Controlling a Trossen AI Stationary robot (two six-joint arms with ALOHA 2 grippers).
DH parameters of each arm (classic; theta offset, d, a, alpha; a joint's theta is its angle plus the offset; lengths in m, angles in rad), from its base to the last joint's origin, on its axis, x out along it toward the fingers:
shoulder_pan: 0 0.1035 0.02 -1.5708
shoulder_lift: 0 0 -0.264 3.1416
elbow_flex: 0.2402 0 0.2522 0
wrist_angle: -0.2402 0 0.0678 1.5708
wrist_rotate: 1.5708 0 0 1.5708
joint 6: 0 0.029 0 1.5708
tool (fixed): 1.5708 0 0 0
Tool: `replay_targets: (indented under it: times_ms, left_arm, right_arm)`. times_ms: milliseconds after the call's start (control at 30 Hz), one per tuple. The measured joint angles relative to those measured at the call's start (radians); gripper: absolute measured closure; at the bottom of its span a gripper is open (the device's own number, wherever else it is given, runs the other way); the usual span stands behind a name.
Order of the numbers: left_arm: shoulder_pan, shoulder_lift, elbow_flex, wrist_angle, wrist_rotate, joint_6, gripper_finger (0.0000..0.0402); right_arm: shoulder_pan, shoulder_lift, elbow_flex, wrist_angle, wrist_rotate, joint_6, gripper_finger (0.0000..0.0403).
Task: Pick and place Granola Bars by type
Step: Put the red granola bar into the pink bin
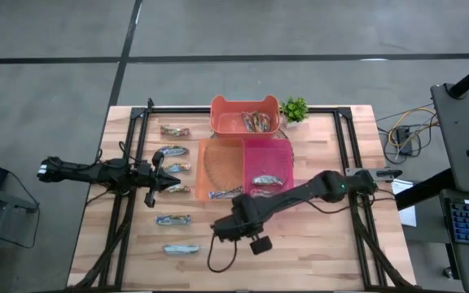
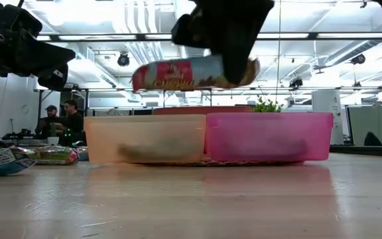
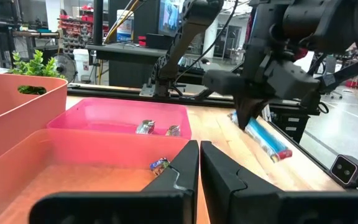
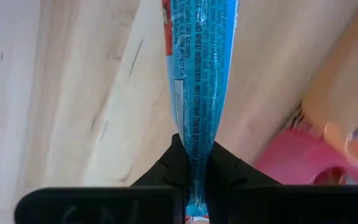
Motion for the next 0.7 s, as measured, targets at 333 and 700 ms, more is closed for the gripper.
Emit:
replay_targets:
  times_ms: [333,700]
  left_arm:
    - [0.000,0.000,0.000,0.000,0.000,0.000,0.0401]
    - [0.000,0.000,0.000,0.000,0.000,0.000,0.0401]
  right_arm:
    - [0.050,-0.058,-0.085,-0.003,0.008,0.126,0.0386]
    - [0.054,-0.358,-0.514,0.145,0.039,0.166,0.0392]
